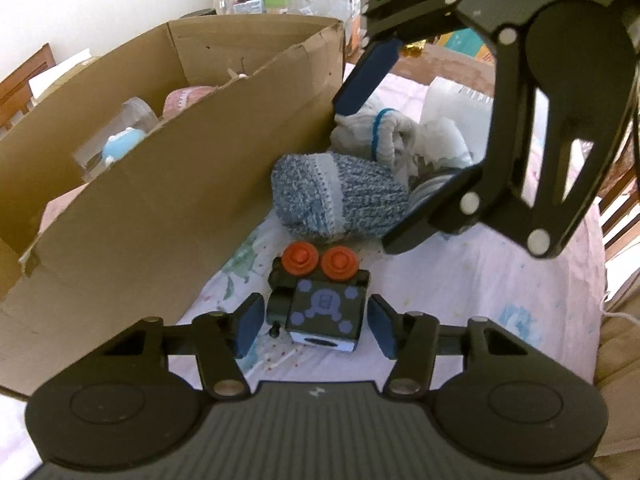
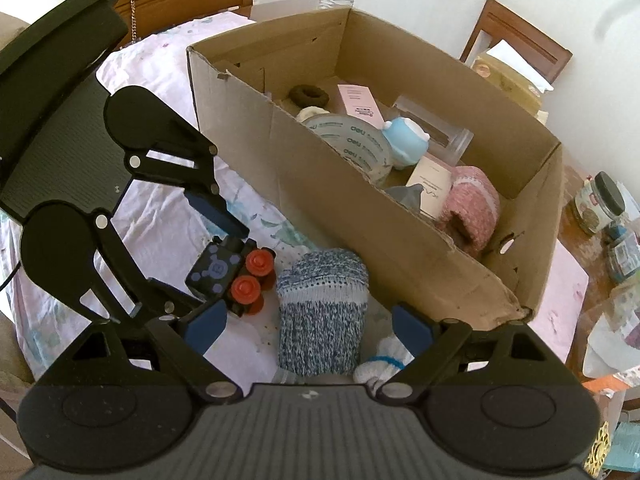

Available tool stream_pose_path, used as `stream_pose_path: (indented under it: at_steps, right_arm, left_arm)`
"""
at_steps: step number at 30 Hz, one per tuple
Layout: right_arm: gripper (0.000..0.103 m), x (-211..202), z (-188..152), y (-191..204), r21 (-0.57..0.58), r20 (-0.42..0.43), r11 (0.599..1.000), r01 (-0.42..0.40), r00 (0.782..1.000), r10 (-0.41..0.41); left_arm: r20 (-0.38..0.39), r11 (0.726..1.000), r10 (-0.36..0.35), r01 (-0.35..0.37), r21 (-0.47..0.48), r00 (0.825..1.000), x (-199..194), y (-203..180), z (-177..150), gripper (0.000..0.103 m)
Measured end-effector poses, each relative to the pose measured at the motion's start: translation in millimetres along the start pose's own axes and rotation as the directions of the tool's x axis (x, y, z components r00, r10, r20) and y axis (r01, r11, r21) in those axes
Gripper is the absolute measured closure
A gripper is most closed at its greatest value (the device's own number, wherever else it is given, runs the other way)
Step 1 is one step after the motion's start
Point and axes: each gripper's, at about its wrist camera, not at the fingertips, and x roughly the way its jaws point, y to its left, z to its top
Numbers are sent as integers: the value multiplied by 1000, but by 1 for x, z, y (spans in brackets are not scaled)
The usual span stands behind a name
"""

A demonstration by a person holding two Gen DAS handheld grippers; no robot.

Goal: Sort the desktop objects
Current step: 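Grasp the black toy block with left tool while right tool grasps the blue knitted sock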

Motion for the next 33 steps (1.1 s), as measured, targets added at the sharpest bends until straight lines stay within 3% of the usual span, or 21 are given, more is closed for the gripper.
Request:
stream_pose_path:
  at_steps: [9, 25, 33]
  right_arm:
    - [13, 9, 4, -3, 0, -22, 1000, -13, 1000, 13]
    - [28, 42, 6, -10, 20, -90, 1000, -18, 996, 20]
    - [42, 44, 4, -13, 49, -92, 999, 3, 996, 1]
  left_arm:
    - [-4, 1000, -9, 9, -5, 1000, -5, 6, -8, 53]
    - [-14, 998, 28, -29, -57, 1000, -18, 16, -22, 53]
    - [-11, 997, 37, -38, -73, 999, -22, 18, -24, 53]
